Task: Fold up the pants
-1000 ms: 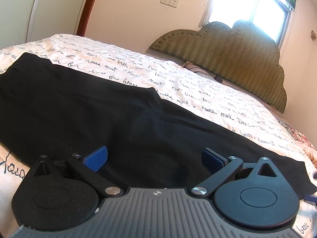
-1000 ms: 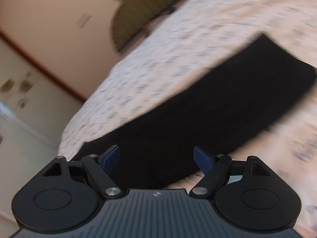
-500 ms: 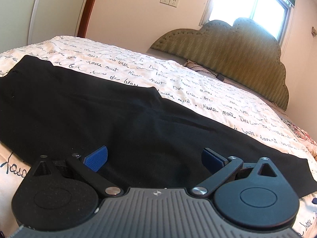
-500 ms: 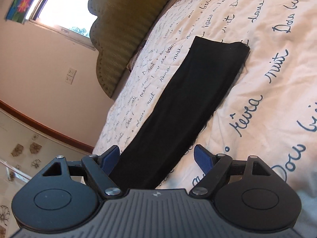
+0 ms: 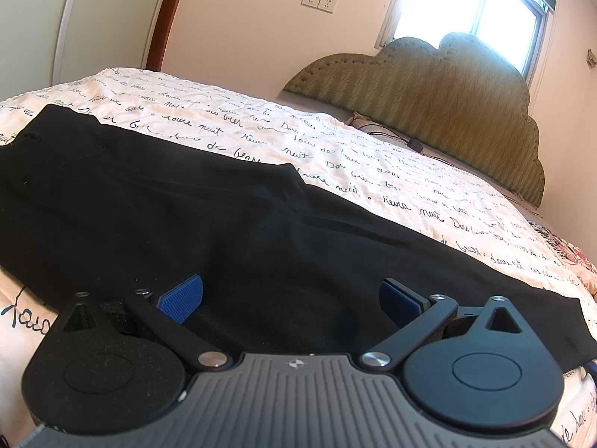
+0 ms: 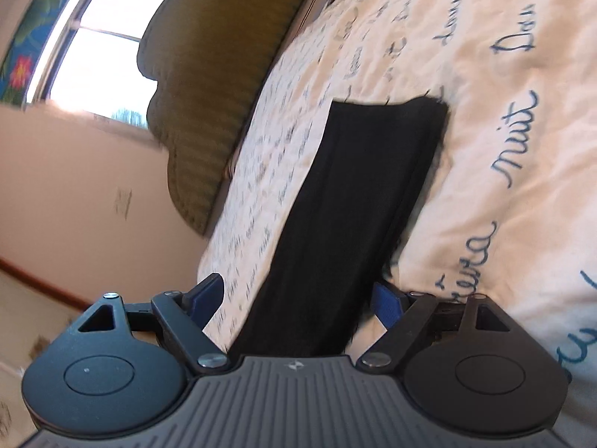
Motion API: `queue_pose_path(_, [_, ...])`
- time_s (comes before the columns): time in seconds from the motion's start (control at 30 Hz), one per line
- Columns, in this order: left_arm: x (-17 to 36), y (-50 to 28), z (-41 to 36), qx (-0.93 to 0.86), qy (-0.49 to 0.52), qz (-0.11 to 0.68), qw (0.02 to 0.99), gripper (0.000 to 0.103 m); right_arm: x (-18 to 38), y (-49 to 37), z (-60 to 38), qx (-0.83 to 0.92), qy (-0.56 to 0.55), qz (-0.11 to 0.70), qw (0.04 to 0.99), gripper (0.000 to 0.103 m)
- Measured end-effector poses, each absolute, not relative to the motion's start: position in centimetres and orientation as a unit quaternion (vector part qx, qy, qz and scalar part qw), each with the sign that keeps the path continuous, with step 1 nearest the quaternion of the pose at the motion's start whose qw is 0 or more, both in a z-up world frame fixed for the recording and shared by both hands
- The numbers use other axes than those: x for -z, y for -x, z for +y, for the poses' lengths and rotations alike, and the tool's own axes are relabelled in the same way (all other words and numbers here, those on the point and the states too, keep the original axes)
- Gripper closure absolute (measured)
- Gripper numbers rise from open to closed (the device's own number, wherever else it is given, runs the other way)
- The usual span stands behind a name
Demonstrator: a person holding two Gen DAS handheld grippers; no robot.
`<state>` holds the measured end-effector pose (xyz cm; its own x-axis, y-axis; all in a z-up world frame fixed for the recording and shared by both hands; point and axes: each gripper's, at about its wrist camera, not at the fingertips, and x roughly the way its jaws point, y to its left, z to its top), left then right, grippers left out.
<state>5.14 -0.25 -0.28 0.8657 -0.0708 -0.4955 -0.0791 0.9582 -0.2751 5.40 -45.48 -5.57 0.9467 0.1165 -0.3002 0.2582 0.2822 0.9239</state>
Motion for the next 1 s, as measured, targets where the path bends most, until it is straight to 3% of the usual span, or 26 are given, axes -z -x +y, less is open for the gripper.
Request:
queue_pose_path(0.3, [0.3,-5.1,0.0,0.0,0.15,0.257,0.955,0.001,6.8,-6.6,-50.5,0.084,-0.638,0.096,0.76,0.02])
queue_pose_path(0.47, [0.4,-5.2,0.1,0.0,0.152,0.256,0.955,0.001,5.8,-7.4,-49.4,0.109,-0.548,0.112,0.822,0.022])
queue_pose_path(0.5, [0.4,-5.2,0.1,0.0,0.152,0.256,0.955,0.001,5.6,-7.8,-49.0,0.125,-0.517,0.122,0.838,0.026])
queue_pose_path(0.57, [0.3,-5.2,0.0,0.0,0.152,0.256,0.955,0.001,6.0,-8.2,-48.5,0.166,-0.494,0.132,0.843,0.058])
queue_pose_path(0.63, [0.3,-5.2,0.1,0.0,0.152,0.256,0.955,0.001,6.7,-8.2,-48.7,0.191,-0.501,0.137,0.833,0.08])
queue_pose_path(0.67, [0.4,-5.2,0.1,0.0,0.152,0.256,0.955,0.001,6.9,-8.2,-49.0,0.191,-0.51,0.137,0.828,0.086])
queue_pose_path(1.0, [0.3,-5.2,0.0,-0.001,0.15,0.257,0.955,0.001,7.2,-7.8,-49.4,0.181,-0.52,0.141,0.823,0.094])
